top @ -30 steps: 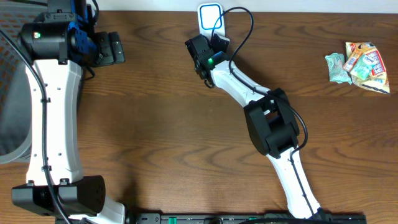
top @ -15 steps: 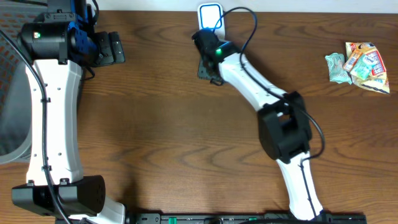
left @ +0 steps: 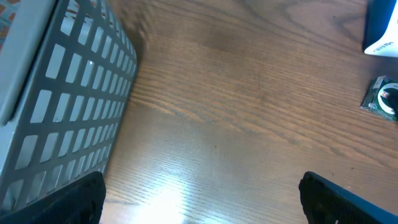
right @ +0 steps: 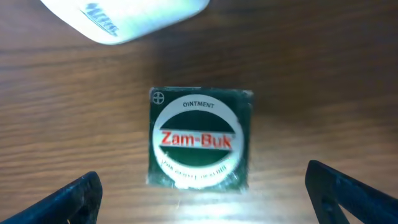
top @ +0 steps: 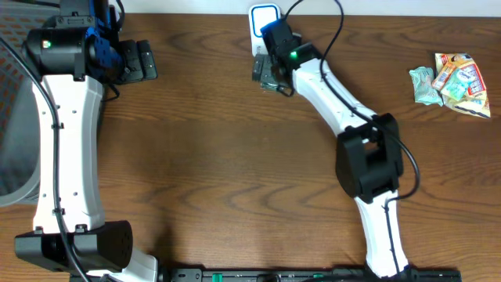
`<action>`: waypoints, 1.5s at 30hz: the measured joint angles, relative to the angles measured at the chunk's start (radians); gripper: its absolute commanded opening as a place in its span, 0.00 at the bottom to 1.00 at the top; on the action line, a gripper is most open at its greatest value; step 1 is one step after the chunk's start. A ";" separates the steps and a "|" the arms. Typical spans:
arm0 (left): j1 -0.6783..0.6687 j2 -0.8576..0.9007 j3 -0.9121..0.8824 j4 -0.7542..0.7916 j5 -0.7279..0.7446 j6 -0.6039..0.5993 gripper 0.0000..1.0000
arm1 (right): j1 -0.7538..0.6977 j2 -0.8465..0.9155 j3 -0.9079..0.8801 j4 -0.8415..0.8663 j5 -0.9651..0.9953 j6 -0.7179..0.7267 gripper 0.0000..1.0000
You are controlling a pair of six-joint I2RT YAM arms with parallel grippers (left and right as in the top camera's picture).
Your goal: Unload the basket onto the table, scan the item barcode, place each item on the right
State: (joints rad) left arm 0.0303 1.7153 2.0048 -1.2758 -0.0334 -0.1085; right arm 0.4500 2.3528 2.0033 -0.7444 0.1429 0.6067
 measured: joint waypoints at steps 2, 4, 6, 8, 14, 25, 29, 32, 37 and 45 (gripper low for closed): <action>0.000 0.000 0.000 0.000 0.000 0.000 0.98 | 0.003 0.037 0.000 0.019 0.000 -0.011 0.94; 0.000 0.000 0.000 0.001 0.000 0.000 0.98 | 0.004 0.067 0.000 0.025 0.000 -0.018 0.90; 0.000 0.000 0.000 0.000 0.000 0.000 0.98 | 0.004 0.087 -0.002 0.027 0.002 -0.024 0.88; 0.000 0.000 0.000 0.000 0.000 0.000 0.98 | 0.005 0.088 -0.002 0.033 0.005 -0.027 0.88; 0.000 0.000 0.000 0.000 0.000 0.000 0.97 | 0.005 0.089 -0.002 0.084 0.006 -0.049 0.88; 0.000 0.000 0.000 0.000 0.000 0.000 0.98 | 0.005 0.108 -0.002 0.105 0.023 -0.081 0.70; 0.000 0.000 0.000 0.000 0.000 0.000 0.98 | 0.005 0.107 0.002 0.083 0.019 -0.087 0.63; 0.000 0.000 0.000 0.000 0.000 0.000 0.98 | 0.005 0.104 0.006 0.053 0.005 -0.092 0.57; 0.000 0.000 0.000 0.001 0.000 0.000 0.98 | 0.005 0.085 0.005 -0.002 -0.036 -0.091 0.50; 0.000 0.000 0.000 0.000 0.000 0.000 0.98 | 0.005 -0.016 -0.002 -0.137 -0.109 -0.089 0.53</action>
State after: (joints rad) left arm 0.0303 1.7153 2.0048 -1.2755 -0.0334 -0.1085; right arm 0.4549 2.3363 2.0014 -0.8818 0.0341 0.5179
